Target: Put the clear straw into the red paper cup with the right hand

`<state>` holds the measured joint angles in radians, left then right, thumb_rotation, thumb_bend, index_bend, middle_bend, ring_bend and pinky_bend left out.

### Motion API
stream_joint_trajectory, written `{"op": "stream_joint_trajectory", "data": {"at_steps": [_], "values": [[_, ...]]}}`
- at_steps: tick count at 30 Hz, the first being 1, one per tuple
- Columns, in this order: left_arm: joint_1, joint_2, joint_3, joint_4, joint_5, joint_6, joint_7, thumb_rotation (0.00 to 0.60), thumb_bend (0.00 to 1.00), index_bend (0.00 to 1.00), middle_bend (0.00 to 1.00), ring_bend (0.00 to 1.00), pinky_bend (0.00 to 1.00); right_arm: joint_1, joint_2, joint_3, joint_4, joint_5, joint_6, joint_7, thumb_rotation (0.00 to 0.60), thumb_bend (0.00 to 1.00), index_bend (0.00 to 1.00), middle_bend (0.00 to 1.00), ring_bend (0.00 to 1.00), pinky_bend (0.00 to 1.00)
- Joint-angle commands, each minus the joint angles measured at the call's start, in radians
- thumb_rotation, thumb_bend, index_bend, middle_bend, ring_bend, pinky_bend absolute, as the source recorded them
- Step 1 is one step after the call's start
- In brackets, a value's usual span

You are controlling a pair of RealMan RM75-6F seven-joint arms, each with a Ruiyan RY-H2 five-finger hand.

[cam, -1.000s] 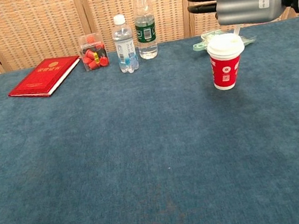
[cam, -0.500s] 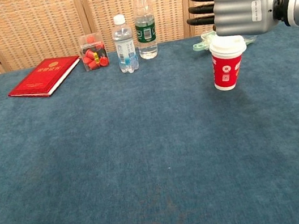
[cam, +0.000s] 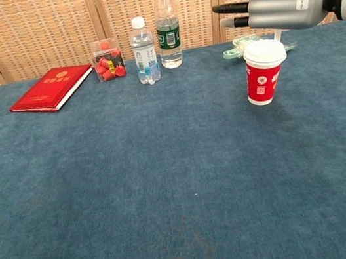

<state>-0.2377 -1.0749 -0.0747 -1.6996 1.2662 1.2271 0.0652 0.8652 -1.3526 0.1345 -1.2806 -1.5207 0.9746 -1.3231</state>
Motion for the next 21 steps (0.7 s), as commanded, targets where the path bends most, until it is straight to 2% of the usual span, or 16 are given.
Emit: {"op": "stream_joint_trajectory", "data": {"at_steps": [1, 4, 6, 10, 13, 15, 21], "values": [[0.001, 0.0, 0.002, 0.001, 0.014, 0.005, -0.007, 0.6, 0.2, 0.0, 0.0, 0.0, 0.0, -0.04, 0.053, 0.016, -0.074, -0.01, 0.087, 0.084, 0.6, 0.22, 0.08, 0.0, 0.0, 0.0], [0.003, -0.009, 0.002, 0.018, 0.038, 0.021, -0.021, 0.6, 0.2, 0.0, 0.0, 0.0, 0.0, -0.082, 0.087, 0.029, -0.112, -0.03, 0.184, 0.237, 0.6, 0.18, 0.08, 0.0, 0.0, 0.0], [0.006, -0.01, 0.005, 0.024, 0.05, 0.029, -0.033, 0.6, 0.2, 0.0, 0.0, 0.0, 0.0, -0.133, 0.097, 0.042, -0.126, -0.016, 0.27, 0.414, 0.6, 0.16, 0.08, 0.0, 0.0, 0.0], [0.012, -0.012, 0.013, 0.026, 0.08, 0.046, -0.039, 0.6, 0.2, 0.0, 0.0, 0.0, 0.0, -0.274, 0.125, 0.051, -0.204, 0.095, 0.378, 0.734, 0.6, 0.03, 0.07, 0.0, 0.0, 0.0], [0.013, -0.016, 0.017, 0.028, 0.094, 0.051, -0.034, 0.6, 0.2, 0.0, 0.0, 0.0, 0.0, -0.38, 0.156, 0.032, -0.288, 0.151, 0.429, 0.956, 0.6, 0.0, 0.06, 0.0, 0.0, 0.0], [0.014, -0.02, 0.021, 0.029, 0.107, 0.059, -0.033, 0.6, 0.2, 0.0, 0.0, 0.0, 0.0, -0.443, 0.165, 0.008, -0.301, 0.148, 0.468, 1.095, 0.6, 0.0, 0.05, 0.0, 0.0, 0.0], [0.022, -0.026, 0.033, 0.026, 0.142, 0.08, -0.027, 0.6, 0.2, 0.0, 0.0, 0.0, 0.0, -0.546, 0.162, -0.053, -0.273, 0.13, 0.523, 1.223, 0.6, 0.0, 0.0, 0.0, 0.0, 0.0]]}}
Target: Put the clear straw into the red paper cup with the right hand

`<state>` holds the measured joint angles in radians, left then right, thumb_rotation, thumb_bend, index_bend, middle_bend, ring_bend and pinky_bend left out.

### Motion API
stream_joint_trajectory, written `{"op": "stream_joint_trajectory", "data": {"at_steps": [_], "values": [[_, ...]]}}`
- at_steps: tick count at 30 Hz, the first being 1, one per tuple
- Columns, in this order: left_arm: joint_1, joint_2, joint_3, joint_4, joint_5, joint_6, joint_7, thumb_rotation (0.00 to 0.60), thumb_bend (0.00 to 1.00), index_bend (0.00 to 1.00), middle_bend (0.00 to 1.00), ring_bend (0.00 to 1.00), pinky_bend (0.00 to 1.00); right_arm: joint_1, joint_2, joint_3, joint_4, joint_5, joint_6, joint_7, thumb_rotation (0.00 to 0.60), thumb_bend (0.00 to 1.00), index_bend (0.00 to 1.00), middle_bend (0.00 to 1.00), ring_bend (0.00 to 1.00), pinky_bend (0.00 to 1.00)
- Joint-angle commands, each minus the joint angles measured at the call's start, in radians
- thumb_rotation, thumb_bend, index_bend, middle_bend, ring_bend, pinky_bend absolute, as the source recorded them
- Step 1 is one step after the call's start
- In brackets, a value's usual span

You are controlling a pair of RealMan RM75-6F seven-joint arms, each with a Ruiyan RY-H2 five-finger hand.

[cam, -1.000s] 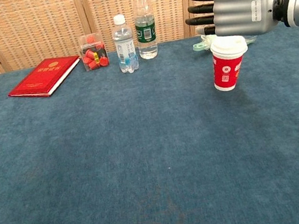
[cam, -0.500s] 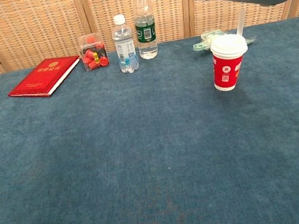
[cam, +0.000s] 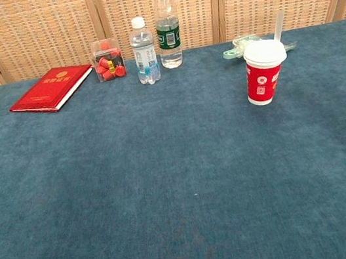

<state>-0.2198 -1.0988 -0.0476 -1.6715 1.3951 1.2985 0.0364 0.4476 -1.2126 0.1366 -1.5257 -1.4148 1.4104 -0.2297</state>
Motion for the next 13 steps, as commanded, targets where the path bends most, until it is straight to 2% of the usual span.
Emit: {"op": "stream_joint_trajectory", "data": {"at_steps": [1, 5, 13], "values": [[0.005, -0.003, 0.008, -0.002, 0.019, 0.012, 0.002, 0.6, 0.2, 0.0, 0.0, 0.0, 0.0, -0.14, 0.023, -0.064, -0.025, 0.024, 0.089, 0.132, 0.6, 0.0, 0.0, 0.0, 0.0, 0.0], [0.011, -0.001, 0.023, -0.002, 0.061, 0.03, -0.002, 0.6, 0.2, 0.0, 0.0, 0.0, 0.0, -0.222, 0.003, -0.115, 0.002, -0.001, 0.149, 0.15, 0.6, 0.0, 0.0, 0.0, 0.0, 0.0], [0.022, -0.001, 0.037, -0.001, 0.107, 0.06, -0.001, 0.6, 0.2, 0.0, 0.0, 0.0, 0.0, -0.306, -0.044, -0.15, 0.048, -0.062, 0.236, 0.184, 0.6, 0.0, 0.0, 0.0, 0.0, 0.0]]}}
